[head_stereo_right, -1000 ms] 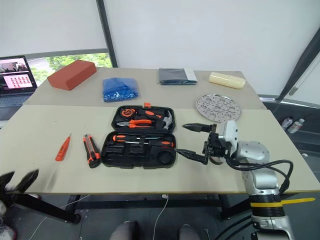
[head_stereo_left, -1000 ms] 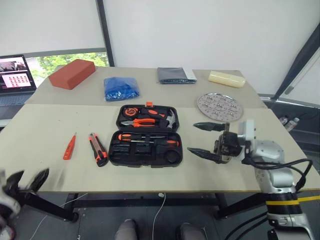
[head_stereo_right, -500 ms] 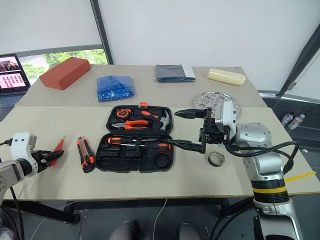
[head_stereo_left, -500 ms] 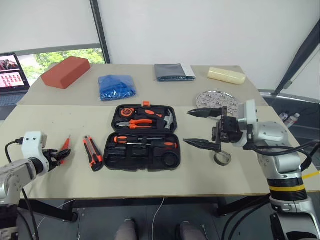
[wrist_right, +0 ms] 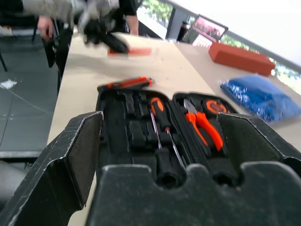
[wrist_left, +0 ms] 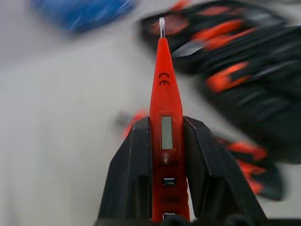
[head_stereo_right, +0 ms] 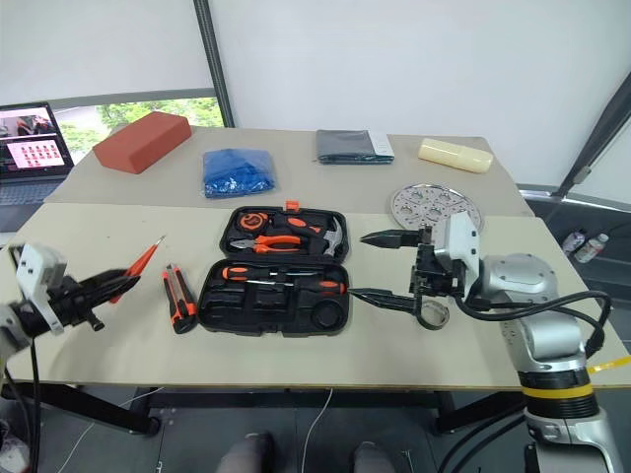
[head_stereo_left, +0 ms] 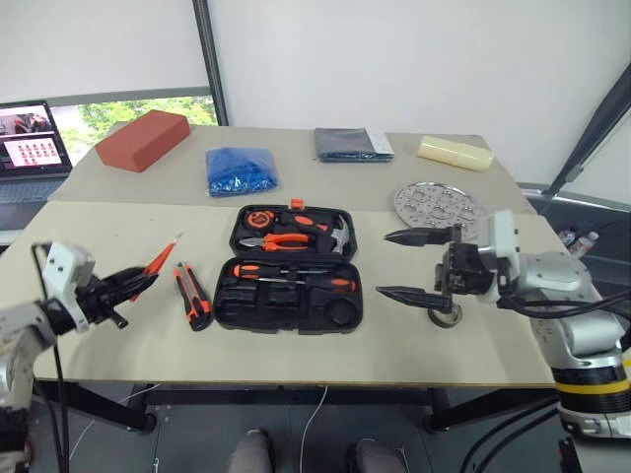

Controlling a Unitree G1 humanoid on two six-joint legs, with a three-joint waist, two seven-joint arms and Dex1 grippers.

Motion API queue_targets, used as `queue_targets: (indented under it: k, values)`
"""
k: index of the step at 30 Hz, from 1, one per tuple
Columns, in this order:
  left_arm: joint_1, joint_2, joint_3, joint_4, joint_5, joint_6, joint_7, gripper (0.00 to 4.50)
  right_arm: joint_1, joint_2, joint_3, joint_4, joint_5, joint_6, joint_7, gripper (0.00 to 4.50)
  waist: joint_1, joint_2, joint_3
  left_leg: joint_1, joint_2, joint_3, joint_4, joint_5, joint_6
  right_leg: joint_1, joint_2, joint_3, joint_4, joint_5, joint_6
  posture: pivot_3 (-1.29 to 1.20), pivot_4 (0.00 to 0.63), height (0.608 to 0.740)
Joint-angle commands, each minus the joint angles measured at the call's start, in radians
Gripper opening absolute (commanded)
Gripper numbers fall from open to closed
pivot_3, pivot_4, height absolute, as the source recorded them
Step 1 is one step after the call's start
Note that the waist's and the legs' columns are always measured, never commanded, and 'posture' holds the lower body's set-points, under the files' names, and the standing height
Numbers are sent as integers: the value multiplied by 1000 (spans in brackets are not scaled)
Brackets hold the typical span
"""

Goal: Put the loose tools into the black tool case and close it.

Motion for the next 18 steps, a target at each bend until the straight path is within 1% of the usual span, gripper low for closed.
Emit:
queue_targets:
  k: [1, 4, 5, 6, 7, 9, 12, 18]
  values:
    - [-111, 6, -132, -37, 20, -92, -203, 482, 11, -29, -42, -23, 21, 1, 1, 4500, 3, 1, 0, 0, 0, 0, 1, 0, 0, 1, -1, 0, 0, 0, 0, 0, 150, 740]
    - [-228, 18, -326, 22, 213, -256, -303, 482, 20, -31, -40, -36, 31, 22, -12, 4500, 1, 1, 0, -2, 0, 0, 5, 0, 1, 1, 0, 0, 1, 2, 4, 0, 150, 740]
    - [-251, 24, -369, 46, 263, -305, -324, 482, 21, -31, -39, -40, 33, 27, -16, 4500, 0, 1, 0, -3, 0, 0, 6, 5, 8, 0, 1, 1, 1, 3, 5, 0, 150, 740]
    - [-283, 22, -407, 82, 322, -367, -321, 482, 25, -32, -38, -47, 34, 30, -18, 4500, -4, 1, 0, -3, 0, 0, 7, 5, 8, 0, 1, 1, 1, 3, 6, 0, 150, 740]
    - [-329, -2, -434, 120, 363, -393, -292, 482, 31, -33, -37, -54, 37, 35, -18, 4500, -8, 1, 0, -4, 0, 0, 7, 5, 9, 0, 1, 2, 1, 3, 6, 0, 150, 740]
    - [-430, -83, -497, 193, 431, -395, -230, 482, 51, -46, -26, -64, 15, 19, -6, 4500, -7, 0, 0, -4, 0, 0, 7, 5, 10, 0, 2, 2, 1, 3, 6, 0, 150, 740]
    - [-502, -149, -540, 258, 475, -399, -211, 482, 65, -48, -26, -69, 14, 19, -12, 4500, 1, 1, 1, -8, 0, -3, 11, 6, 11, -1, 3, 2, 1, 4, 8, 0, 150, 740]
    - [-555, -184, -602, 317, 560, -422, -189, 482, 80, -48, -27, -93, 27, 33, -25, 4500, -9, 0, 1, -9, 0, -3, 13, 5, 12, -1, 4, 3, 1, 5, 9, 0, 150, 740]
